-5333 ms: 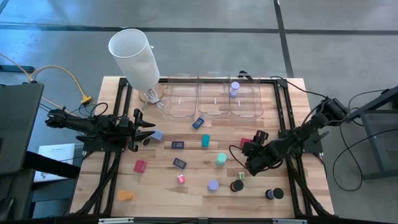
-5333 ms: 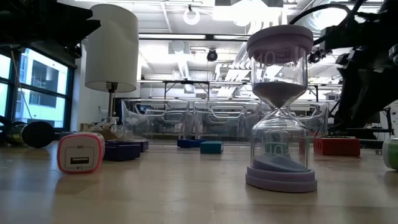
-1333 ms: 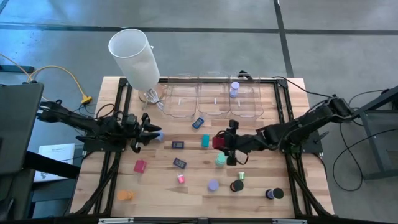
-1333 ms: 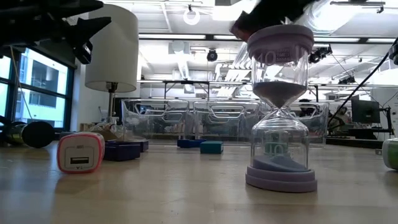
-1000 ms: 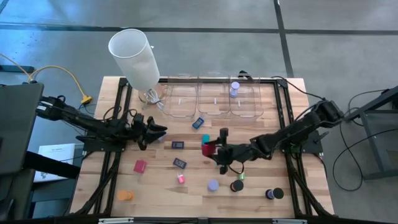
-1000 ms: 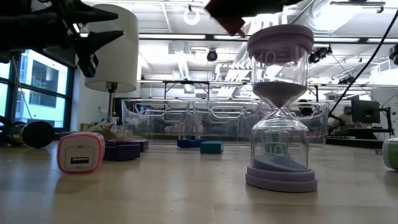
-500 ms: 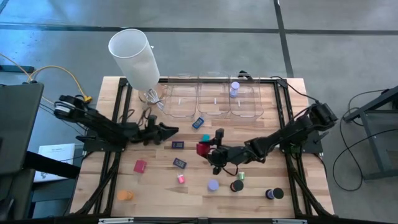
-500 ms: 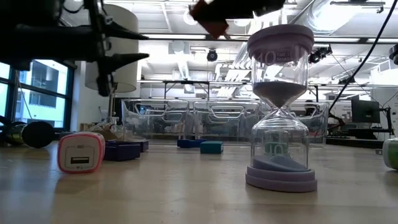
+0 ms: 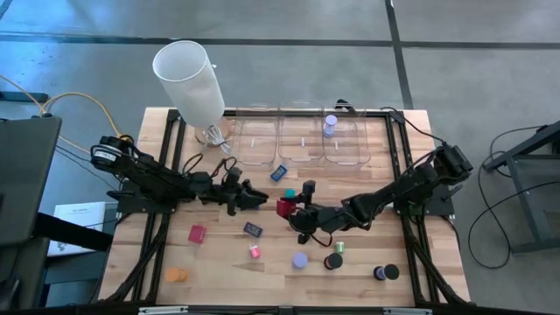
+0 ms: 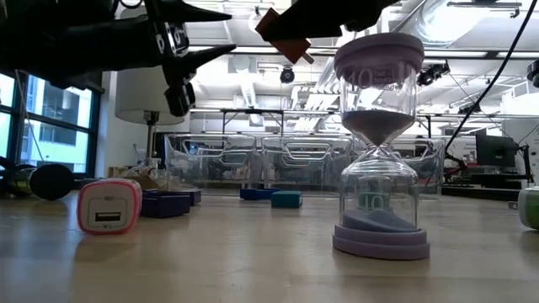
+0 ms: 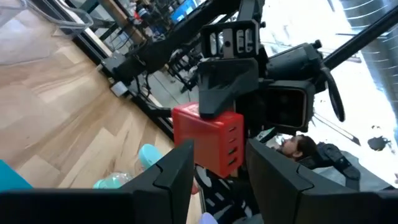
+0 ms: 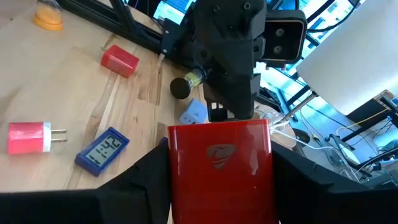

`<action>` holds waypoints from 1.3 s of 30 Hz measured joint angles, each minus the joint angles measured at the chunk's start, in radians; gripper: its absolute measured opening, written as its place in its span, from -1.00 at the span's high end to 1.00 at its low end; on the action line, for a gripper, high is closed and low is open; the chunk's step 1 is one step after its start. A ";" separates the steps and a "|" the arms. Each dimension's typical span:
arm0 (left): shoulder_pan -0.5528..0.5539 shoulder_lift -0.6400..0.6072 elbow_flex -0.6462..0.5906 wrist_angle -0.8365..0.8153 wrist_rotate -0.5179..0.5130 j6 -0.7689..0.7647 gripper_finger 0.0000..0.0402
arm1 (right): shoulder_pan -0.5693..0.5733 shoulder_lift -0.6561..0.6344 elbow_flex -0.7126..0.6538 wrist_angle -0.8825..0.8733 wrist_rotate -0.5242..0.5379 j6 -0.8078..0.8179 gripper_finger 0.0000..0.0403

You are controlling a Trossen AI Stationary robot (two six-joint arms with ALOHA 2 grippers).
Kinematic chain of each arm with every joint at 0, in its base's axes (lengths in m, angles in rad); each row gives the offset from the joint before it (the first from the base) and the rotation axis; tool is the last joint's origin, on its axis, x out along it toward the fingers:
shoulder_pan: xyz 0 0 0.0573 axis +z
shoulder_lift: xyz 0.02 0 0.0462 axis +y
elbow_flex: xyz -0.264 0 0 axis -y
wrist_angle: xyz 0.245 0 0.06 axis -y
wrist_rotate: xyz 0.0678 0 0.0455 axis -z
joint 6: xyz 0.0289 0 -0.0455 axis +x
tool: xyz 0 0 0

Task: Pick & Place Office items
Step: Put the right red charger adapter into the left transparent bin

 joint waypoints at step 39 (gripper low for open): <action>-0.001 -0.001 0.235 -0.425 0.017 0.127 0.08 | -0.035 0.000 -0.001 -0.054 -0.060 0.106 0.02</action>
